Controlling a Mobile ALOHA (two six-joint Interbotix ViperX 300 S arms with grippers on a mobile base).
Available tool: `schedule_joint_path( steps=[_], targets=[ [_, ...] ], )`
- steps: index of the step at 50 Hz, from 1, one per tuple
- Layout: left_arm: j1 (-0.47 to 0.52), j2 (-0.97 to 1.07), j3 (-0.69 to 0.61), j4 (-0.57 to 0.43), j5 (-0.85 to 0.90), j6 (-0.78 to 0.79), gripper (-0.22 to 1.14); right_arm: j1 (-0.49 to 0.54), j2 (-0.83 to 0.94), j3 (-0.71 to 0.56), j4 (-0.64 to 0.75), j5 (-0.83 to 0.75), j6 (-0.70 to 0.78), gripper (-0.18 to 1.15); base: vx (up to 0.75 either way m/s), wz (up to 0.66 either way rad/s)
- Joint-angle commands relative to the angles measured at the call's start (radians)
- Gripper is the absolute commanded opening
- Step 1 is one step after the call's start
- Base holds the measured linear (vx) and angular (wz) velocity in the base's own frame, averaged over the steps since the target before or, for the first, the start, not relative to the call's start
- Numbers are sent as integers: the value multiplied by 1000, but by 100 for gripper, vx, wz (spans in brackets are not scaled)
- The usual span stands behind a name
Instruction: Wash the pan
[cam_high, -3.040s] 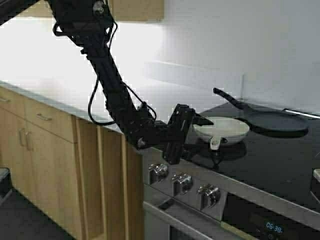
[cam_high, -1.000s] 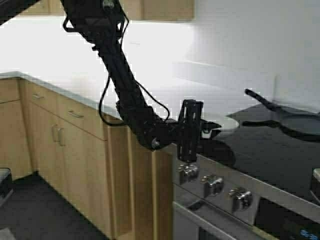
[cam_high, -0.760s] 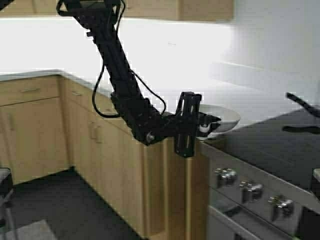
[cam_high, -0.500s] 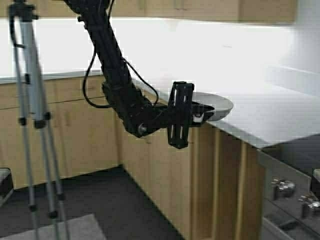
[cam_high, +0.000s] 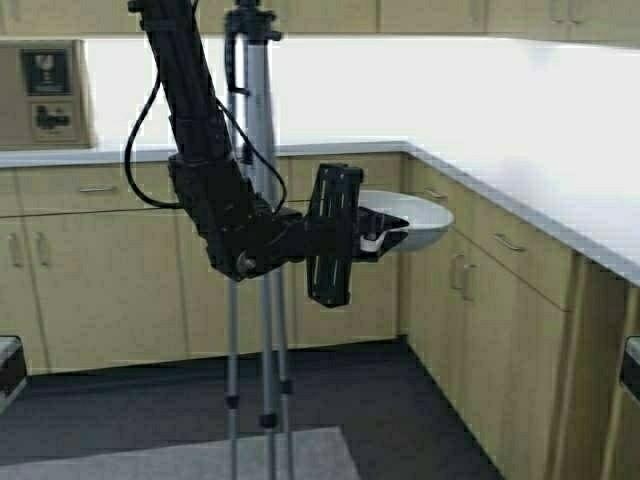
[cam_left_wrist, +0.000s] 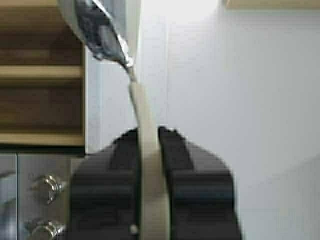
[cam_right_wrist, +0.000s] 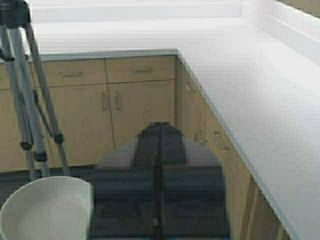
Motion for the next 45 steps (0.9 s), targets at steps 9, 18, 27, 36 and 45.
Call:
schedule_joint_path(
  steps=[9, 18, 27, 36, 45],
  targets=[
    [-3, -46, 11, -17, -63, 37, 2, 0, 9, -21, -3, 0, -23, 6, 6, 41],
    [-3, -63, 28, -18, -63, 38, 2, 0, 17, -15, -3, 0, -23, 6, 6, 48],
    [-3, -89, 55, -18, -64, 38, 2, 0, 34, -12, -3, 0, -23, 6, 7, 53],
    [-5, -104, 78, -18, -69, 38, 2, 0, 41, -9, -3, 0, -23, 6, 6, 51],
    [-5, -115, 94, -17, -72, 40, 2, 2, 41, -15, -3, 0, -25, 6, 7, 51]
  ],
)
